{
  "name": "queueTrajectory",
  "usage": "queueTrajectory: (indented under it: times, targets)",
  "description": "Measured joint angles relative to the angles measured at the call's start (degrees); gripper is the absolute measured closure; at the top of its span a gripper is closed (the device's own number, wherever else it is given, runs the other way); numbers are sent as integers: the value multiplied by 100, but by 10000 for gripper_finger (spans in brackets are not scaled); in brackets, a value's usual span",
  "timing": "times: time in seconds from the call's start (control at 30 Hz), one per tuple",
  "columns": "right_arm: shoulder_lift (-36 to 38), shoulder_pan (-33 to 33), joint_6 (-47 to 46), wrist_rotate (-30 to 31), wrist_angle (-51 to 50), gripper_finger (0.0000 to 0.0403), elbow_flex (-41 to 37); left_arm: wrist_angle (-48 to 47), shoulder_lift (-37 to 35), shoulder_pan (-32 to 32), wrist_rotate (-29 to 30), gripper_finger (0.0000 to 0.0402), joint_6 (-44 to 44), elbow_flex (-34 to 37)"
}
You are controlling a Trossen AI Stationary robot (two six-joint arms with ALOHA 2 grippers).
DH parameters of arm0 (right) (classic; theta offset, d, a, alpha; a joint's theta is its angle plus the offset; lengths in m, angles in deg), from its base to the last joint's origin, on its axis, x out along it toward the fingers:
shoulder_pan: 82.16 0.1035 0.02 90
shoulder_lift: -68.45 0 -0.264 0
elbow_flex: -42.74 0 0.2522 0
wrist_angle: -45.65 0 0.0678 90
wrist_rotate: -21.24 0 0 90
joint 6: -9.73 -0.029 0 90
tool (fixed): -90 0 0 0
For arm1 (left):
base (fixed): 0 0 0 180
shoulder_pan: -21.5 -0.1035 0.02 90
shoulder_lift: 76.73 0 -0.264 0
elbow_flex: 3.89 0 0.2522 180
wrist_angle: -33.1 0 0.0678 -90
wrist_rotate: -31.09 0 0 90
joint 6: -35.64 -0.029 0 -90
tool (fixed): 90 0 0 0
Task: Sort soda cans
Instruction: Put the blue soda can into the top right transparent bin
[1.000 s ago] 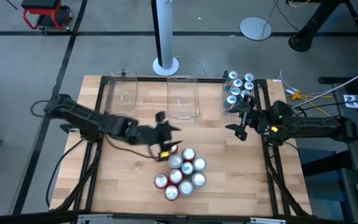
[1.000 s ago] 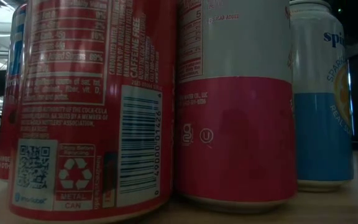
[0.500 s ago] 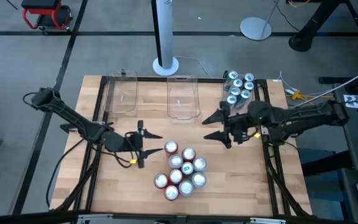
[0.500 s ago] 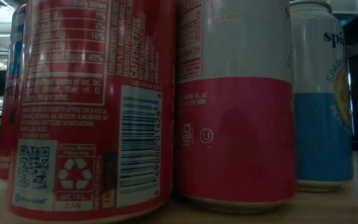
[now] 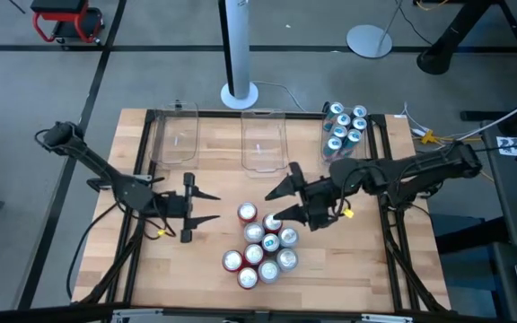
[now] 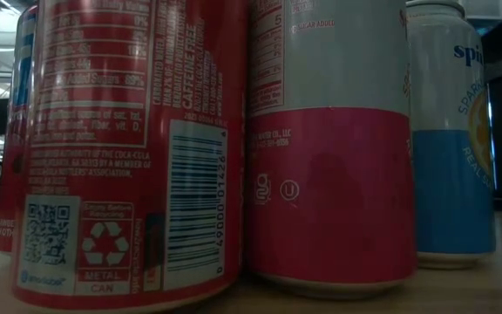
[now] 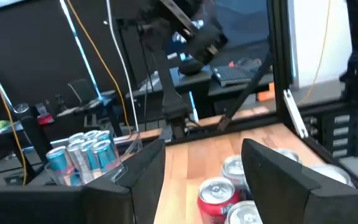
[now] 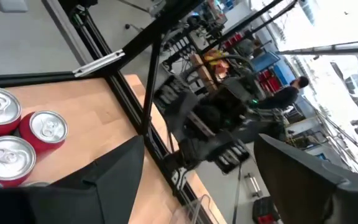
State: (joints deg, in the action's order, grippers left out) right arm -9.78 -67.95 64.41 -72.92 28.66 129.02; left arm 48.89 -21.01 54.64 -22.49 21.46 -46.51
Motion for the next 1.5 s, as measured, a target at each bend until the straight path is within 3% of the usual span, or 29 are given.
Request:
queueTrajectory:
  times: [0.2, 0.47, 0.8, 1.2, 1.33, 1.5]
  targets:
    - [-284, 95, -1, 65, -56, 85, 160, -65, -322, 178, 10, 200, 21, 146]
    - [-370, 295, -53, 490, -632, 8, 175, -79, -399, 252, 5, 200, 58, 166]
    - [-508, 621, -43, 1069, -1998, 16, 167, -248, -397, 252, 5, 200, 176, 166]
    - [-759, 602, -256, 1089, -1235, 17, 185, -373, -397, 236, 7, 200, 178, 166]
    - [-1374, 591, -166, 1009, -1813, 17, 773, -372, -397, 234, 7, 200, 172, 164]
    - [-2200, 591, -12, 996, -3210, 17, 2131, -392, -397, 234, 13, 200, 172, 161]
